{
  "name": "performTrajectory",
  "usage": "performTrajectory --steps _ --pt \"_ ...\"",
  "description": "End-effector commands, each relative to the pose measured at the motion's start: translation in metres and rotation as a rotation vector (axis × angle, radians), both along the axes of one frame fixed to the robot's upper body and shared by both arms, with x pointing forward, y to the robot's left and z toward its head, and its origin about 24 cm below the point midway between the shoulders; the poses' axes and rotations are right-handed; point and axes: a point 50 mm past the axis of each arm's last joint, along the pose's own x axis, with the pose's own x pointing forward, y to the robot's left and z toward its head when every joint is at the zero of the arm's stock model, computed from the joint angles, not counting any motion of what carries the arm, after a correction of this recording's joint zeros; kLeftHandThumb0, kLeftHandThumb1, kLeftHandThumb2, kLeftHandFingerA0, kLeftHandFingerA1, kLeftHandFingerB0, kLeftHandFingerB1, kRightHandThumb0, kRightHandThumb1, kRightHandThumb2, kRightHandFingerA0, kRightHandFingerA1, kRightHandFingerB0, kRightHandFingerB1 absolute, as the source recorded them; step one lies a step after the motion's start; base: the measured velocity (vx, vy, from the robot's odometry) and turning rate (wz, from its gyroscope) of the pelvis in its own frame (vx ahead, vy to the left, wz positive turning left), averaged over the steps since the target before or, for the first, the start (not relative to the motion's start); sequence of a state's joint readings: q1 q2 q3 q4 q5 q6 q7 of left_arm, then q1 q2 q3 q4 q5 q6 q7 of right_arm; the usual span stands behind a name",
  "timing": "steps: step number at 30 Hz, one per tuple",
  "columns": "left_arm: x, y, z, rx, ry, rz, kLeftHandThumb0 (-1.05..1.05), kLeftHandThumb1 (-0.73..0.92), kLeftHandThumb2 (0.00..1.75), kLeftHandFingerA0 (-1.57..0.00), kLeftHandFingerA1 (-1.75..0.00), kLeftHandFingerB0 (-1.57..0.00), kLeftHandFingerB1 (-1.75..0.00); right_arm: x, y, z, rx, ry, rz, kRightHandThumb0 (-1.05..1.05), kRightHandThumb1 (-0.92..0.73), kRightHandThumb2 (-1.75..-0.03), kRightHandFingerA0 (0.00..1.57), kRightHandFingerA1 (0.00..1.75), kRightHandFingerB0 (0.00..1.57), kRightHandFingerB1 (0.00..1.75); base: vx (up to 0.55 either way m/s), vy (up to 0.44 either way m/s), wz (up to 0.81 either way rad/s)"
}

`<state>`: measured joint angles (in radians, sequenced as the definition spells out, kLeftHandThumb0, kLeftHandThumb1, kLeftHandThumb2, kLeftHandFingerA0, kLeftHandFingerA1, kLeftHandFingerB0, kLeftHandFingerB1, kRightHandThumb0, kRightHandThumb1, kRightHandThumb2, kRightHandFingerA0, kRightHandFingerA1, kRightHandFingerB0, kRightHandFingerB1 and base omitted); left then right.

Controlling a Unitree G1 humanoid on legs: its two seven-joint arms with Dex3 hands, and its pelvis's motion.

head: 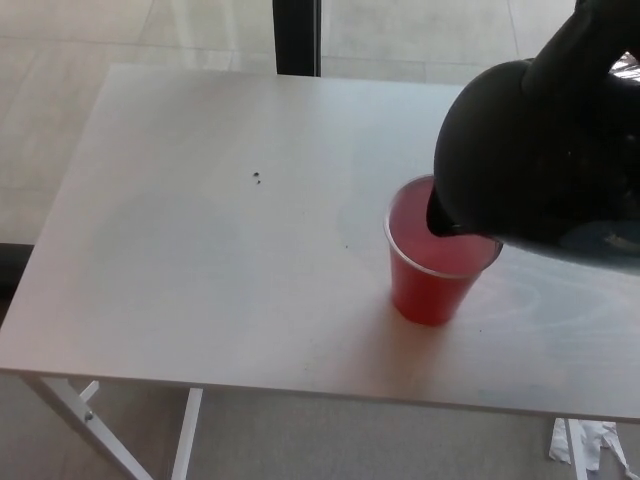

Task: The robot uses its right hand to lift up a kettle kept on the middle of the desk by its handle and tilt it into a glass kept next to it to pour out water

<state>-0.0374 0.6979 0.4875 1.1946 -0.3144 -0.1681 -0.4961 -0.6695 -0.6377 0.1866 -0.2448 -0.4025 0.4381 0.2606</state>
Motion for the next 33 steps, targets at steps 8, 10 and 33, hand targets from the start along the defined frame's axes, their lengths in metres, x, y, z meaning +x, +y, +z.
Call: performTrajectory --steps 8,10,33 --pt "0.002 0.004 0.007 0.031 0.014 -0.012 -0.84 0.92 0.73 -0.41 -0.50 -0.28 -0.39 -0.003 0.025 -0.001 -0.162 -0.046 0.124 -0.25 -0.48 -1.02 0.96 1.75 0.78 1.55 0.00 0.000 0.00" --pt "0.003 0.004 0.007 0.028 0.014 -0.013 -0.84 0.92 0.73 -0.40 -0.50 -0.28 -0.38 -0.005 0.034 -0.005 -0.219 -0.045 0.141 -0.26 -0.51 -1.01 0.95 1.75 0.79 1.48 0.00 0.000 0.00" --pt "0.003 0.004 0.007 0.036 0.015 -0.024 -0.85 0.92 0.73 -0.40 -0.49 -0.28 -0.39 -0.012 0.058 -0.005 -0.346 -0.011 0.197 -0.24 -0.59 -0.77 0.91 1.75 0.82 0.98 0.00 0.000 0.00"
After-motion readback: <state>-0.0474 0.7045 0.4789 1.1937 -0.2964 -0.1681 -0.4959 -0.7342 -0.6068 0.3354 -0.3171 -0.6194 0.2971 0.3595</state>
